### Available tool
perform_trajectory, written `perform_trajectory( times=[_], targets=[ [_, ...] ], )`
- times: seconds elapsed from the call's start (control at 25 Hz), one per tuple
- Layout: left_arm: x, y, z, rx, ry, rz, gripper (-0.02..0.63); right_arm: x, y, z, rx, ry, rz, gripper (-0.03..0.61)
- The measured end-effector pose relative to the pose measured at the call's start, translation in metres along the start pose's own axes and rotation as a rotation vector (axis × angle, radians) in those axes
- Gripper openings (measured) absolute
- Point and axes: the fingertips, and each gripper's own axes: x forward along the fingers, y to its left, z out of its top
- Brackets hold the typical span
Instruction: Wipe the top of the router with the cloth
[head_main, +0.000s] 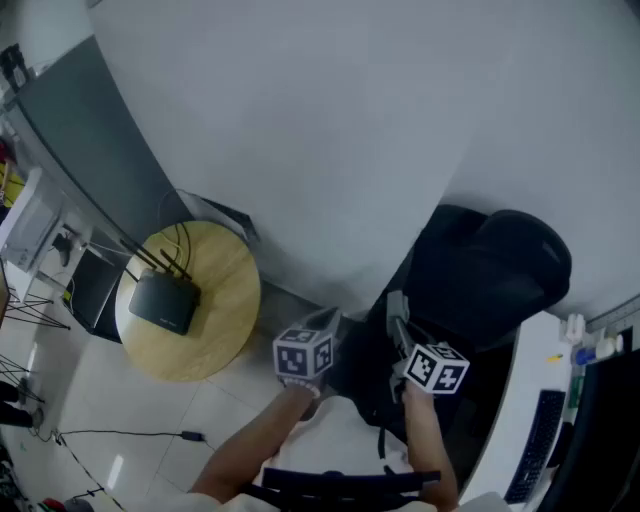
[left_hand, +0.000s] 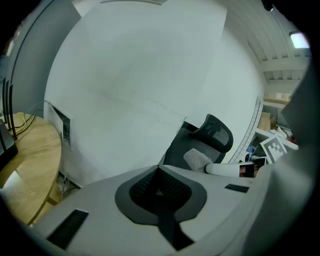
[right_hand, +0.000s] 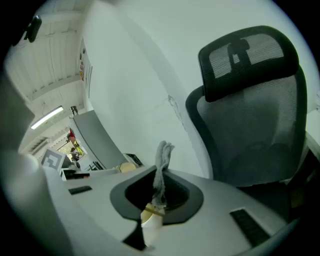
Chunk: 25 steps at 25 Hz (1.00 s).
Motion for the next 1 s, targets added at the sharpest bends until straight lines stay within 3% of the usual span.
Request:
perform_trajectory(
  times=[0.68, 1.0],
  targets=[
    [0.01, -0.009, -0.003, -0.003, 0.004, 0.014, -0.002, -0.002, -0.01, 0.003, -0.004, 0.013, 0.018, 0.037],
    [0.009, -0.006, -0.01, -0.023, 0.001, 0.063, -0.002, 0.008, 0.0, -0.003, -0.009, 0.048, 0.103, 0.037]
  ],
)
